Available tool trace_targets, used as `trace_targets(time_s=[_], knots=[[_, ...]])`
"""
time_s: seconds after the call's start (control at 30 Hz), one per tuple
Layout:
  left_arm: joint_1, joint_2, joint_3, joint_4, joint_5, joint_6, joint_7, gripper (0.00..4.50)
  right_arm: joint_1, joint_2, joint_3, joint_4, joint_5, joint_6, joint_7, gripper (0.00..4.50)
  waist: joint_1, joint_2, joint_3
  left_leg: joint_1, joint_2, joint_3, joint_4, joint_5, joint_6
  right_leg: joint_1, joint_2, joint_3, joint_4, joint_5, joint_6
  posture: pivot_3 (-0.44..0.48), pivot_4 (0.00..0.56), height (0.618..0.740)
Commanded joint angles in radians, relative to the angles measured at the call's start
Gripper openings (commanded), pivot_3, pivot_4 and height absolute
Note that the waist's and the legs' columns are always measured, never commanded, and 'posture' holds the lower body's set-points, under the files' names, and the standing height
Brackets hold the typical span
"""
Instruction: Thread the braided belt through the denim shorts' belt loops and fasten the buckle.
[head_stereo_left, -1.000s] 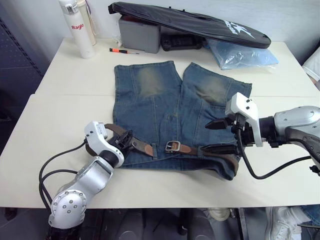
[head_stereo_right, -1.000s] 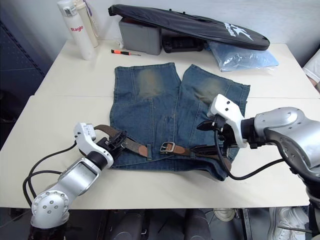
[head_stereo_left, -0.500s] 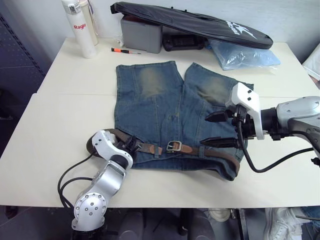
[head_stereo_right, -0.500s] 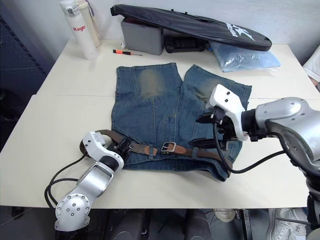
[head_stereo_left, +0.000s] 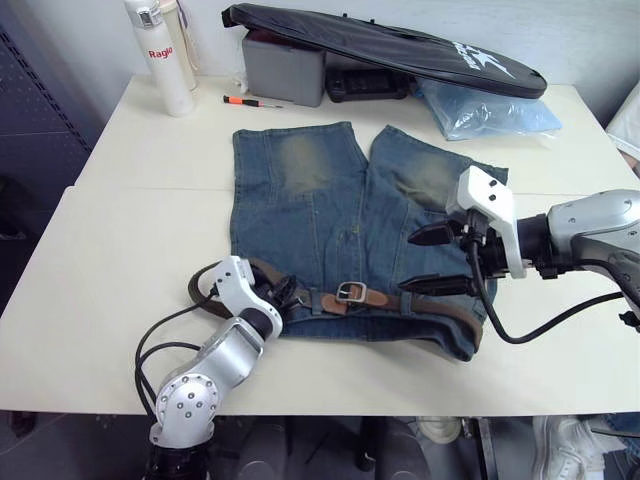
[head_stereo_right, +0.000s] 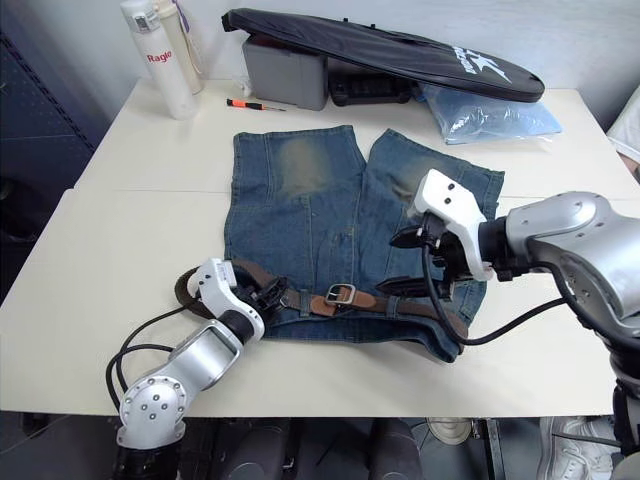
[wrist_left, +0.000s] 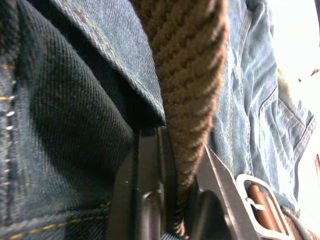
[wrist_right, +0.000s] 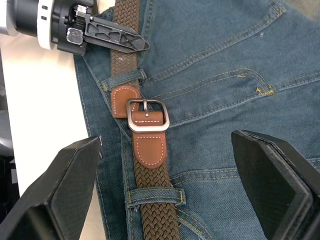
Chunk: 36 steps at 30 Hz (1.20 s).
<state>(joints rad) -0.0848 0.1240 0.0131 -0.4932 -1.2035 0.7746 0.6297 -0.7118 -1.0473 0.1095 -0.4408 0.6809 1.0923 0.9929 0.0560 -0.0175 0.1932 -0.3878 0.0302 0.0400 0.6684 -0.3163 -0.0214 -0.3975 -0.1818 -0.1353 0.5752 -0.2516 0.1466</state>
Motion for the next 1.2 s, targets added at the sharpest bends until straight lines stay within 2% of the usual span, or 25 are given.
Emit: trace_targets(time_s=[0.03, 0.07, 0.23, 0.33, 0.43, 0.53, 0.7, 0.8, 0.9, 0.97, 1.07, 1.17, 1.2], knots=[[0.003, 0.062, 0.035, -0.022, -0.100, 0.073, -0.016, 2.00, 0.016, 0.005, -0.031, -0.040, 0.008, -0.011, -0.005, 4.50, -0.002, 0.000, 0.000, 0.000, 0.000, 0.000, 0.000, 0.000, 0.000, 0.000, 0.000, 0.000, 0.000, 0.000, 0.000, 0.000, 0.150, 0.740], [0.006, 0.092, 0.045, -0.031, -0.143, 0.095, -0.027, 2.40, 0.020, 0.007, -0.029, -0.043, 0.009, -0.015, -0.005, 4.50, -0.003, 0.000, 0.000, 0.000, 0.000, 0.000, 0.000, 0.000, 0.000, 0.000, 0.000, 0.000, 0.000, 0.000, 0.000, 0.000, 0.150, 0.740], [0.029, 0.372, 0.132, -0.066, -0.354, 0.200, -0.110, 4.46, 0.044, 0.023, -0.006, -0.057, 0.009, -0.057, 0.028, 4.50, -0.018, 0.001, -0.001, 0.001, 0.001, 0.000, -0.002, 0.000, -0.001, -0.001, 0.001, 0.001, 0.001, 0.000, 0.000, 0.000, 0.150, 0.740], [0.064, 0.578, 0.155, -0.083, -0.523, 0.270, -0.205, 4.46, 0.053, 0.042, 0.013, -0.059, 0.002, -0.088, 0.051, 4.50, -0.030, 0.002, -0.001, 0.002, 0.002, 0.001, -0.002, 0.000, -0.001, -0.001, 0.001, 0.001, 0.001, 0.000, -0.001, 0.000, 0.150, 0.740], [0.111, 0.776, 0.179, -0.108, -0.618, 0.340, -0.332, 4.46, 0.061, 0.055, 0.023, -0.055, -0.002, -0.112, 0.066, 4.50, -0.033, 0.002, 0.000, 0.002, 0.002, 0.002, -0.002, -0.001, -0.002, -0.002, 0.001, 0.003, 0.001, 0.000, -0.001, 0.000, 0.150, 0.740], [0.122, 0.930, 0.230, -0.109, -0.617, 0.384, -0.471, 4.46, 0.069, 0.070, 0.031, -0.053, -0.003, -0.129, 0.071, 4.50, -0.032, 0.002, 0.000, 0.000, 0.002, 0.004, -0.003, -0.001, -0.002, -0.006, 0.002, 0.005, 0.001, -0.001, -0.001, 0.000, 0.150, 0.740], [0.041, 1.112, 0.331, -0.065, -0.583, 0.482, -0.779, 4.46, 0.079, 0.097, 0.040, -0.068, 0.009, -0.137, 0.077, 4.50, -0.028, 0.003, 0.000, -0.002, 0.002, 0.008, -0.003, -0.001, -0.002, -0.012, 0.002, 0.009, 0.006, -0.001, -0.001, 0.000, 0.150, 0.740], [-0.020, 1.198, 0.373, -0.016, -0.501, 0.515, -0.982, 4.46, 0.081, 0.099, 0.047, -0.087, 0.001, -0.148, 0.081, 4.50, -0.032, 0.002, 0.001, -0.002, 0.002, 0.011, -0.004, -0.001, -0.002, -0.015, 0.002, 0.011, 0.007, -0.001, -0.002, 0.000, 0.150, 0.740], [-0.089, 1.304, 0.358, 0.035, -0.296, 0.464, -1.275, 4.46, 0.080, 0.098, 0.116, -0.137, -0.095, -0.225, 0.067, 4.50, -0.033, 0.003, 0.003, -0.001, 0.002, 0.013, -0.005, -0.001, -0.002, -0.016, 0.003, 0.014, 0.008, -0.002, -0.002, 0.000, 0.150, 0.740], [-0.104, 1.358, 0.323, 0.056, -0.138, 0.368, -1.450, 4.46, 0.081, 0.114, 0.148, -0.172, -0.124, -0.245, 0.054, 4.50, -0.036, 0.003, 0.003, -0.002, 0.003, 0.015, -0.005, -0.002, -0.004, -0.019, 0.005, 0.015, 0.009, -0.003, -0.003, 0.000, 0.150, 0.740], [-0.187, 1.373, 0.217, 0.148, 0.041, 0.252, -1.546, 4.46, 0.083, 0.135, 0.167, -0.196, -0.144, -0.258, 0.041, 4.50, -0.035, 0.005, 0.004, -0.002, 0.004, 0.018, -0.007, -0.002, -0.004, -0.021, 0.005, 0.018, 0.009, -0.003, -0.003, 0.000, 0.150, 0.740], [-0.303, 1.360, 0.083, 0.232, 0.214, 0.154, -1.664, 3.73, 0.077, 0.144, 0.194, -0.212, -0.178, -0.268, 0.029, 4.50, -0.033, 0.005, 0.004, -0.002, 0.005, 0.019, -0.006, -0.002, -0.004, -0.022, 0.006, 0.018, 0.009, -0.003, -0.003, 0.000, 0.150, 0.740], [-0.367, 1.331, 0.038, 0.266, 0.252, 0.148, -1.690, 3.21, 0.076, 0.151, 0.204, -0.217, -0.189, -0.269, 0.021, 4.50, -0.033, 0.004, 0.005, -0.003, 0.005, 0.019, -0.006, -0.002, -0.004, -0.022, 0.006, 0.018, 0.009, -0.003, -0.003, 0.000, 0.150, 0.740]])
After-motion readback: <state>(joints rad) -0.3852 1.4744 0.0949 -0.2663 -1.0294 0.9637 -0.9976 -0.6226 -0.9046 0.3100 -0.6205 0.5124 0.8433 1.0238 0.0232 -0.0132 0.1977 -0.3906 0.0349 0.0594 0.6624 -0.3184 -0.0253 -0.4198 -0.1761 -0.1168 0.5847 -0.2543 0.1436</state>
